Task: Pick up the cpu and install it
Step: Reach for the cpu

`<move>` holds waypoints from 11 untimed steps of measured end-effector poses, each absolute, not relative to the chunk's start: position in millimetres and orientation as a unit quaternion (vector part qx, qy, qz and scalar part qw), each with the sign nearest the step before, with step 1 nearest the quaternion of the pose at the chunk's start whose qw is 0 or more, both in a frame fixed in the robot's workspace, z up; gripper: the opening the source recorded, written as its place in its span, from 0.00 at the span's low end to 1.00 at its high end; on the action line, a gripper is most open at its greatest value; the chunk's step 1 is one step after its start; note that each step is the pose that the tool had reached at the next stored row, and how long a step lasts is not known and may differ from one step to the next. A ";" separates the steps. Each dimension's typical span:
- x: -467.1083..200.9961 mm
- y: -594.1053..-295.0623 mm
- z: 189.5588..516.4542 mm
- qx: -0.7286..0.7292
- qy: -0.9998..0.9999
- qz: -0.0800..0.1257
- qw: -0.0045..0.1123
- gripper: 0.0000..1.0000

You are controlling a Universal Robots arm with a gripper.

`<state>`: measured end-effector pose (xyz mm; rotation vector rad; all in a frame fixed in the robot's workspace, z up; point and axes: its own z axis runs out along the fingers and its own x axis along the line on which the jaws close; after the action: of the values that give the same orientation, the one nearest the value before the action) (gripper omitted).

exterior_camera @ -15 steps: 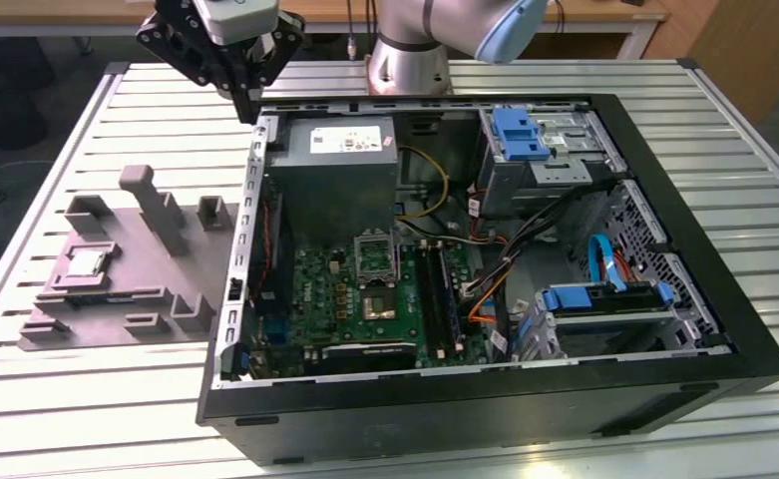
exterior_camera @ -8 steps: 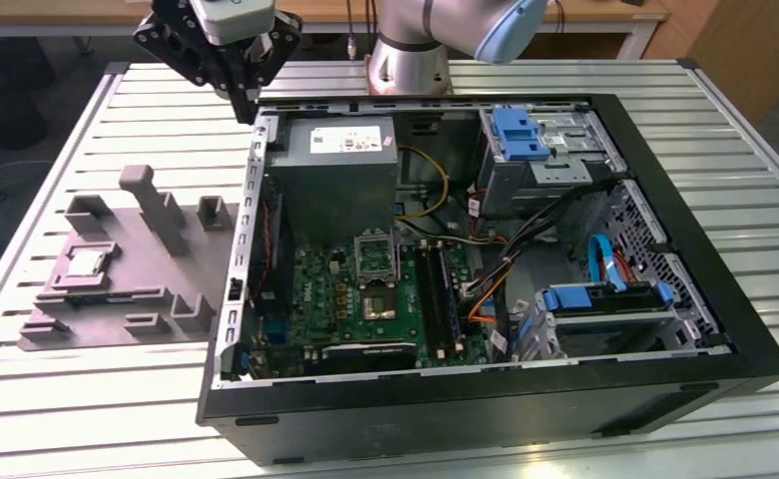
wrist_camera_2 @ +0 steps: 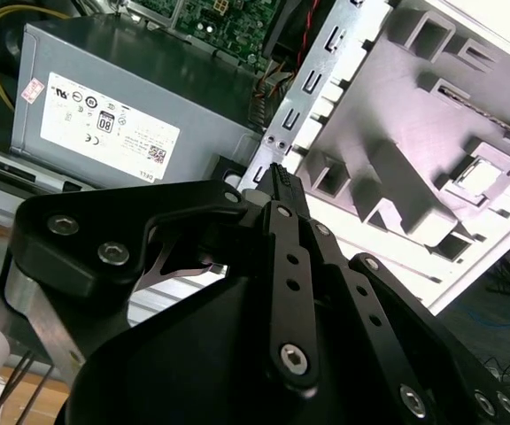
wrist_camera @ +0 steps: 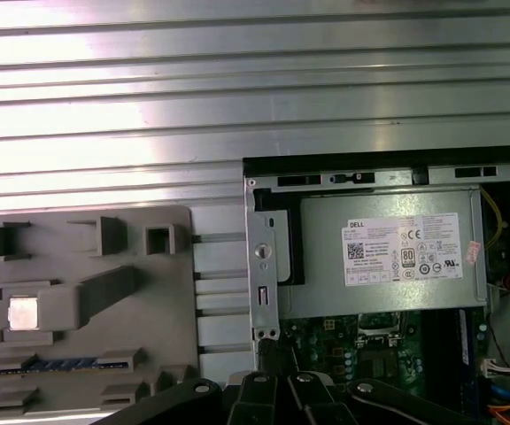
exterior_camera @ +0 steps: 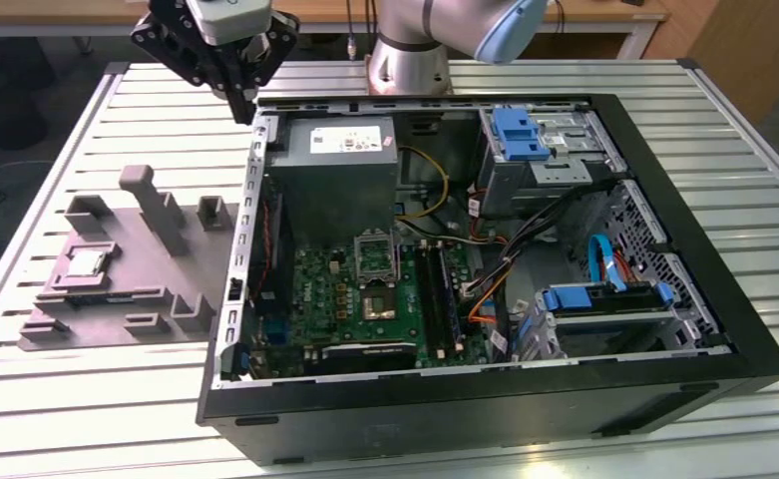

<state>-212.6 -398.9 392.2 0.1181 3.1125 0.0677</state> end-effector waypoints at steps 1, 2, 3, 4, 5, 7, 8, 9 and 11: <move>-213.0 -398.9 392.2 0.038 0.999 0.022 0.013 0.11; -213.3 -398.9 392.2 0.038 0.999 0.022 0.013 0.11; -213.6 -399.0 392.1 0.038 0.999 0.022 0.013 0.11; -214.0 -398.9 392.1 0.038 0.999 0.022 0.013 0.11; -214.3 -398.9 392.1 0.038 0.999 0.022 0.013 0.11; -215.0 -398.9 392.1 0.038 0.999 0.022 0.013 0.11; -215.3 -398.9 392.1 0.038 0.999 0.022 0.013 0.11; -215.6 -398.9 392.1 0.038 0.999 0.022 0.013 0.11; -216.2 -398.9 392.0 0.038 0.999 0.022 0.013 0.11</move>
<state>-216.2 -398.9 392.0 0.1181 3.1125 0.0677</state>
